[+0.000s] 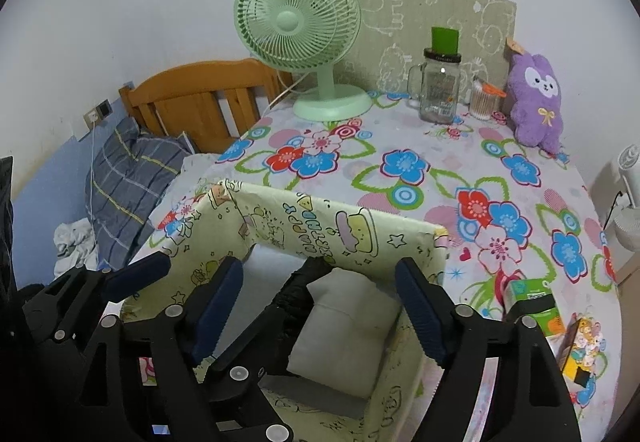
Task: Organize soft objects
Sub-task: 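Lower both items into the fabric box and open both grippers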
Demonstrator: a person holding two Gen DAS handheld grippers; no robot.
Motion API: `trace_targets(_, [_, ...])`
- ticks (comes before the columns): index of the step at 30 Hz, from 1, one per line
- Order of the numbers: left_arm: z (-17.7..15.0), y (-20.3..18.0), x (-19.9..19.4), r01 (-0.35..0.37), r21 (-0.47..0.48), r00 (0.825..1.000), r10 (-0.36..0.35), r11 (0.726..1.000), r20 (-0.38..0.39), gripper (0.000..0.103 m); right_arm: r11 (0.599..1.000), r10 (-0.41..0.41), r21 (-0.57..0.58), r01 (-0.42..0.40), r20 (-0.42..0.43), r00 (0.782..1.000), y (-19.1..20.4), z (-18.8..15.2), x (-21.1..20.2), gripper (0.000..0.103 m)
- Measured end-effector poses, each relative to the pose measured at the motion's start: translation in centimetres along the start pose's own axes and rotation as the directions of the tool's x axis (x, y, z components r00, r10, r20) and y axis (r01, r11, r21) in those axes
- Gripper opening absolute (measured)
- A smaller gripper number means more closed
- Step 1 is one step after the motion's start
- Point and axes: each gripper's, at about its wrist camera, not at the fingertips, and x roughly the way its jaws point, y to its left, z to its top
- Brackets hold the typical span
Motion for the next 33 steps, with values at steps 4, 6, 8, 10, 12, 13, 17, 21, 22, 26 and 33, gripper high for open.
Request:
trace_targets(4, [0.1,-0.4,-0.9,-0.007,0.007,1.000,0.006,1.000,0.019,0.096,1.000,-0.009,-0.002,0.009,0.021,1.000,-0.1,0.1,-1.2,0.086])
trace_targets(6, [0.2,-0.7,-1.5,-0.013,0.013,0.999,0.013,1.000,0.031,0.098,1.000,-0.011,-0.002,0.011,0.035,0.999,-0.2,0.0,-1.7,0.089])
trace_targets(8, [0.1,-1.1,-2.1,-0.026,0.018,0.999,0.025,0.999,0.046,0.098,1.000,-0.021,0.002,0.021,0.061,0.998,-0.3,0.0,-2.5,0.092])
trace_targets(10, [0.1,-1.5,-2.7,-0.030,0.026,0.997,0.028,0.999,0.067,0.099,1.000,-0.027,0.002,0.027,0.090,0.996,-0.5,-0.1,-3.4,0.094])
trace_targets(12, [0.1,-1.8,-3.3,-0.028,0.027,0.996,0.026,0.999,0.083,0.100,1.000,-0.031,0.003,0.031,0.109,0.994,-0.6,-0.2,-4.0,0.096])
trace_targets(13, [0.1,-1.9,-3.5,-0.028,0.027,0.996,0.025,0.999,0.088,0.100,0.999,-0.034,0.003,0.034,0.116,0.993,-0.7,-0.3,-4.5,0.096])
trace_targets(17, [0.0,-2.6,-4.6,-0.022,0.028,0.993,0.019,0.999,0.116,0.102,0.999,-0.045,0.005,0.045,0.137,0.990,-1.0,-0.4,-5.7,0.096])
trace_targets(21, [-0.2,-3.5,-5.5,-0.024,0.036,0.990,0.018,0.999,0.140,0.103,0.998,-0.065,0.006,0.065,0.164,0.984,-1.5,-0.7,-7.0,0.097])
trace_targets(22, [-0.2,-3.7,-5.7,-0.022,0.038,0.990,0.016,0.999,0.143,0.103,0.997,-0.074,0.007,0.074,0.170,0.983,-1.6,-0.9,-7.4,0.097])
trace_targets(26, [-0.4,-4.8,-6.5,-0.013,0.049,0.988,0.005,0.999,0.157,0.103,0.996,-0.090,0.010,0.090,0.188,0.978,-2.3,-1.3,-8.7,0.097])
trace_targets(33, [-1.1,-7.1,-7.7,0.028,0.076,0.984,-0.041,0.997,0.171,0.103,0.995,-0.095,0.017,0.093,0.204,0.974,-3.8,-2.4,-10.7,0.097])
